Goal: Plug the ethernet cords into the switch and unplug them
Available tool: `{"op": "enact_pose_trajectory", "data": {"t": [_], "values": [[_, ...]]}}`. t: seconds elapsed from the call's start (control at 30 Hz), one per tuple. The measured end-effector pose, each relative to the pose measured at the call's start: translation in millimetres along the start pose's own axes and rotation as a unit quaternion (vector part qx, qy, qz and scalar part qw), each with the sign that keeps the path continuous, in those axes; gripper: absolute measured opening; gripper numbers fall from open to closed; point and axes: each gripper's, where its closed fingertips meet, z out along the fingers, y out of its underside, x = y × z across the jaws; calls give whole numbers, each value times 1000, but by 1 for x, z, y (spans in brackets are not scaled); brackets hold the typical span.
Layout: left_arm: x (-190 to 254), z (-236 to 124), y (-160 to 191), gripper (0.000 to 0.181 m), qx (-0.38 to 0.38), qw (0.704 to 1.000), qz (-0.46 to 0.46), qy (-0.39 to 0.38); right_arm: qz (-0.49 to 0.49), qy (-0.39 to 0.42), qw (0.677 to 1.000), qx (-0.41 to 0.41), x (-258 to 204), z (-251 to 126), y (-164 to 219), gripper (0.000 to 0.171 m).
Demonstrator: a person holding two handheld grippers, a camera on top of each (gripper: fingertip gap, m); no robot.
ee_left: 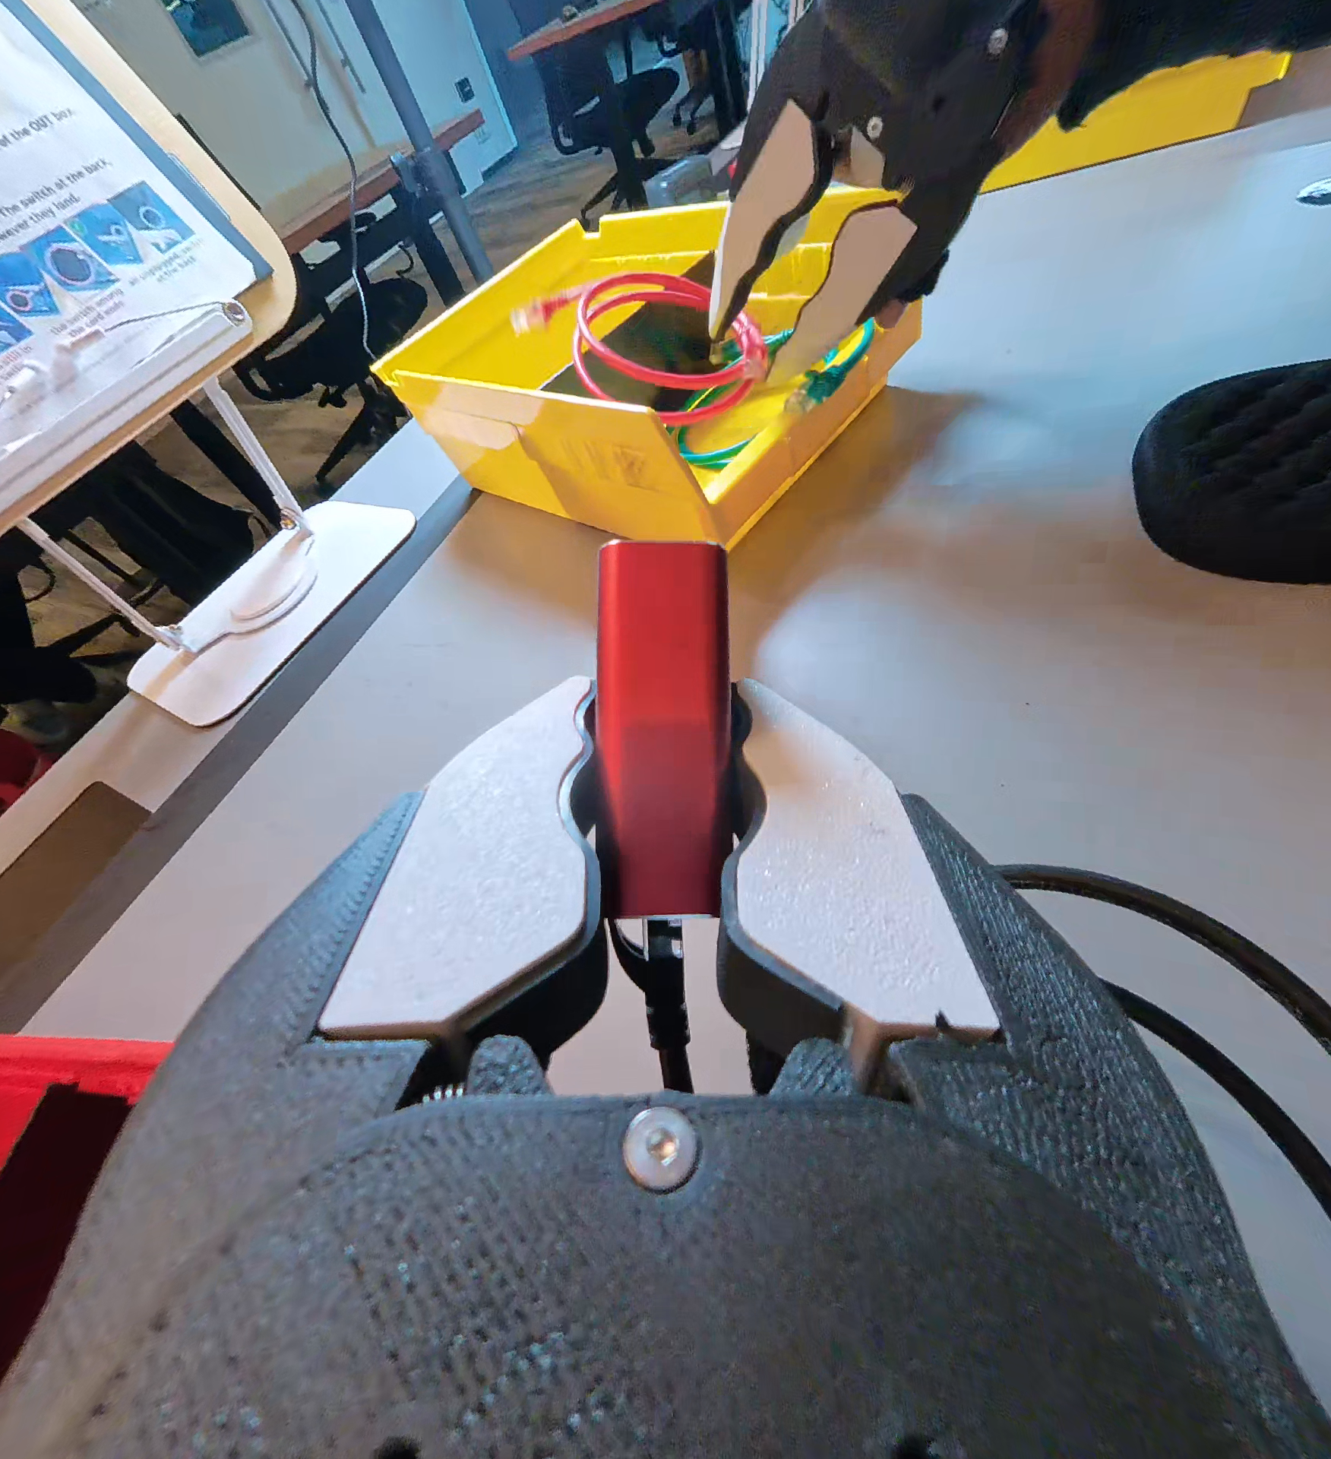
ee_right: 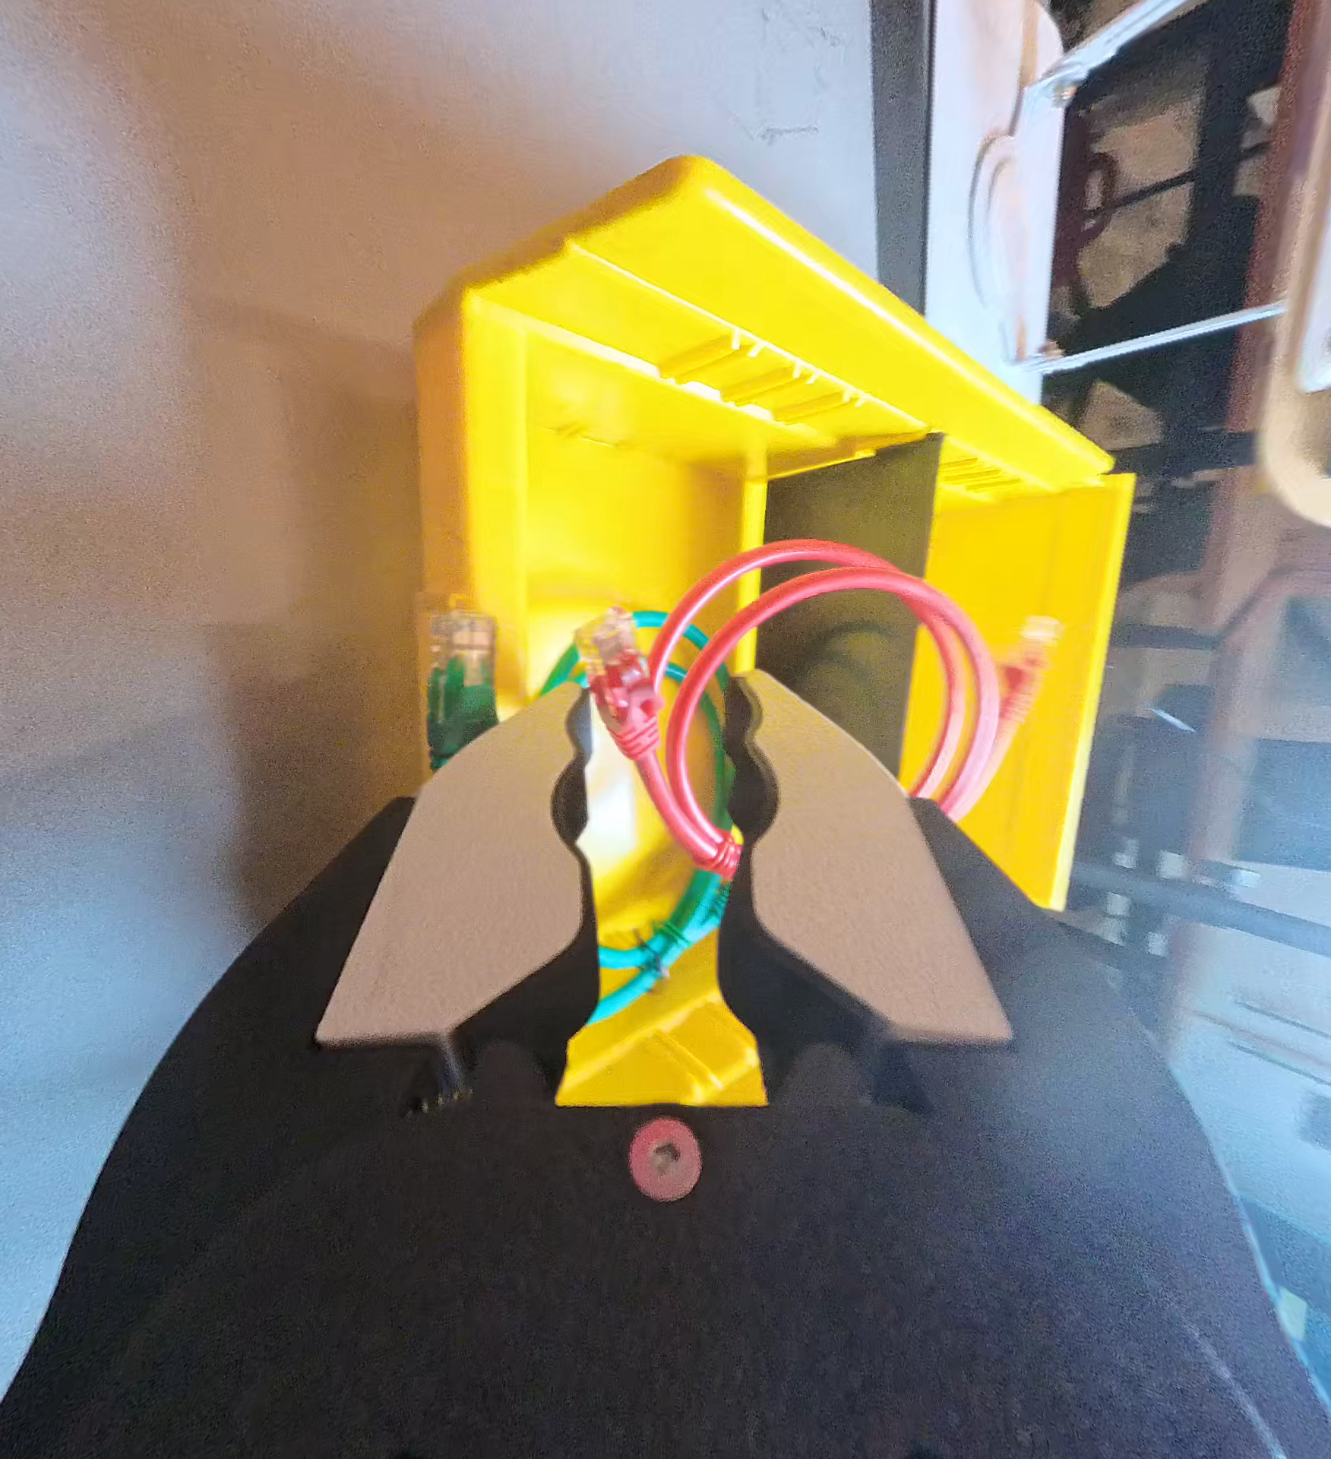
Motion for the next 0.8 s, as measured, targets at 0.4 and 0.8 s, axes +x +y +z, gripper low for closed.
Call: {"op": "enact_pose_trajectory", "data": {"t": [0.4,0.8], "values": [[23,8,-4,29,11,999,37,38,105,-85,954,267,-13,-88,-132,50],[39,-25,-82,29,248,949,-109,162,233,-238,772,542,-70,-118,-246,40]]}}
